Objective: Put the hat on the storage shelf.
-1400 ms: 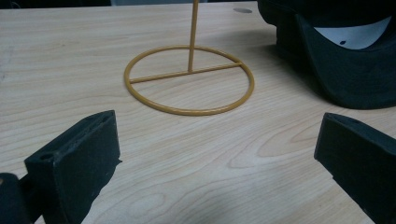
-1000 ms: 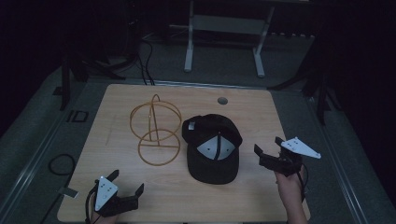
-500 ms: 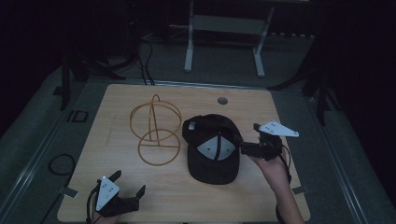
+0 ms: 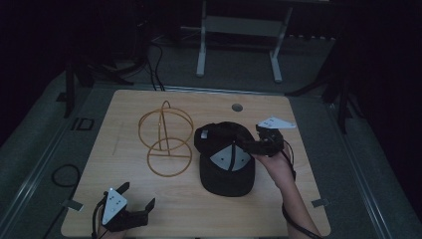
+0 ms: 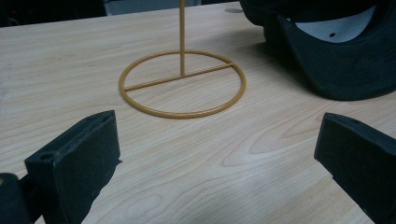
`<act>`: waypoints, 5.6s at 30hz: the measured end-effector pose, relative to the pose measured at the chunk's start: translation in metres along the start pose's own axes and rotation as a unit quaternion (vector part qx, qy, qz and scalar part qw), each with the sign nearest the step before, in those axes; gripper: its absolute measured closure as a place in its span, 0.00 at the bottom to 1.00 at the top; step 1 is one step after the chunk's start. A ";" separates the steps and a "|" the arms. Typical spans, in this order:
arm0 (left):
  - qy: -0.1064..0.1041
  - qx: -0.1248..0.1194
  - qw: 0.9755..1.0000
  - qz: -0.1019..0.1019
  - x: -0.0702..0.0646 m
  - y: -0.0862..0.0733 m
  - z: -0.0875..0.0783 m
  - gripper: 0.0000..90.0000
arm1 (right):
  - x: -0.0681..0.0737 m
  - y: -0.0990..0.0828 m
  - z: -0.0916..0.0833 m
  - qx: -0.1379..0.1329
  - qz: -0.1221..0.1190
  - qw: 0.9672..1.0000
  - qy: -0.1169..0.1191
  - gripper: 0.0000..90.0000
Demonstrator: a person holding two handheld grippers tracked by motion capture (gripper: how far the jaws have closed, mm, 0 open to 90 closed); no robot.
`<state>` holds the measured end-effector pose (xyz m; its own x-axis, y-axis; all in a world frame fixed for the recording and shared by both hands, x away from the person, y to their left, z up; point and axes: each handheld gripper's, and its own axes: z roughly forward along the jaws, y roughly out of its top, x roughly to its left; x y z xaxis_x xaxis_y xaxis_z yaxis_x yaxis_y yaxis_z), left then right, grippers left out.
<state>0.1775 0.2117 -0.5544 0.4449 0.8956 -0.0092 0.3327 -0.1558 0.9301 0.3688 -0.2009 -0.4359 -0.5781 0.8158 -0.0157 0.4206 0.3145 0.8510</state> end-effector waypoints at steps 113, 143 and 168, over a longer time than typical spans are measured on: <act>-0.158 -0.051 0.986 0.005 -0.093 0.138 0.063 0.97 | 0.077 -0.008 -0.102 -0.093 -0.113 0.988 0.050 0.99; -0.151 -0.081 0.985 0.035 -0.105 0.191 0.064 0.99 | 0.062 -0.049 -0.127 -0.091 -0.078 0.987 0.103 0.46; -0.246 -0.163 0.948 0.124 -0.079 0.182 0.050 0.99 | 0.038 -0.047 -0.189 -0.138 -0.118 0.971 0.152 0.47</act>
<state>0.2445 0.0916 -0.4027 0.8360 0.5334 0.1286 -0.0707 -0.1277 0.9893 0.1945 -0.2762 -0.3770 -0.8335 0.5418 -0.1078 0.0715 0.2993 0.9515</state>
